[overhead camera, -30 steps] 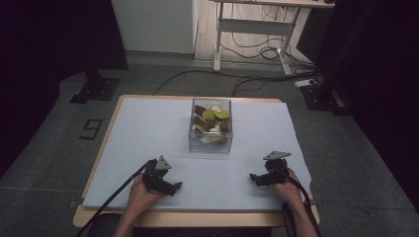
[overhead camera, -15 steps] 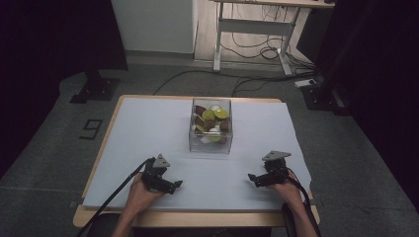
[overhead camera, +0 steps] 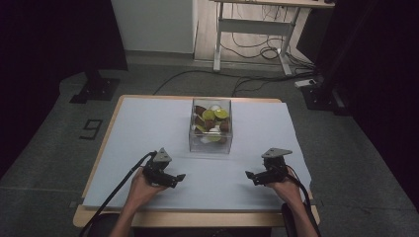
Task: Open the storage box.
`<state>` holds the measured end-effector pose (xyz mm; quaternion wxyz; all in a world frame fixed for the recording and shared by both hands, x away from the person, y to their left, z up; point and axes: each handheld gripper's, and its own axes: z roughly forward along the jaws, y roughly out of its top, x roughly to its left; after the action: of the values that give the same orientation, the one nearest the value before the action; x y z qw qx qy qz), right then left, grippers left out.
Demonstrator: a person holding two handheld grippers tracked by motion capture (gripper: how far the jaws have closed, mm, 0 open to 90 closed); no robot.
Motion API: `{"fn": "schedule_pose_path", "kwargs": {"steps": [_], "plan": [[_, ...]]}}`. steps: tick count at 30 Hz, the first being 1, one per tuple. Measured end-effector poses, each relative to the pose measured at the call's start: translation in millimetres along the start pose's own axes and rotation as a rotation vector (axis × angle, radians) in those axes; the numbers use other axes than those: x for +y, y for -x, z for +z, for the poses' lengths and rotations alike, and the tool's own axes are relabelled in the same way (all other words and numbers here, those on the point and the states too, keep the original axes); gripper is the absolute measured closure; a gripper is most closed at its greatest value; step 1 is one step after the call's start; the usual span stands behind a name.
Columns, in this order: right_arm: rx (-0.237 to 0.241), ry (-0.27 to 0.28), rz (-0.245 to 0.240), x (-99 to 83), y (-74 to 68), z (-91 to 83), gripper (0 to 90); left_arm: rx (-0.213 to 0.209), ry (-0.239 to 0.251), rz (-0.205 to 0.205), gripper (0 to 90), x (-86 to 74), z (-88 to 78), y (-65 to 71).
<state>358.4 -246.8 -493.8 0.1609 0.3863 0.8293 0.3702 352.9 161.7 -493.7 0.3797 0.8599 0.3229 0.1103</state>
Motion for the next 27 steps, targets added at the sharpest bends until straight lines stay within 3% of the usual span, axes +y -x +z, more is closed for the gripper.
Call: {"fn": "schedule_pose_path", "kwargs": {"steps": [20,23,27], "plan": [[0.07,0.068,-0.034,29.5,-17.4,-1.4,0.4,-0.05,0.024,0.041,17.4,39.1,6.5,2.2],[0.064,0.066,-0.06,33.6,-20.9,-0.8,5.3,-0.056,0.034,0.048,19.3,44.3,8.3,2.8],[0.082,0.078,-0.058,39.1,-23.4,0.3,13.6,-0.058,0.038,0.053,21.6,48.6,10.5,2.8]]}}
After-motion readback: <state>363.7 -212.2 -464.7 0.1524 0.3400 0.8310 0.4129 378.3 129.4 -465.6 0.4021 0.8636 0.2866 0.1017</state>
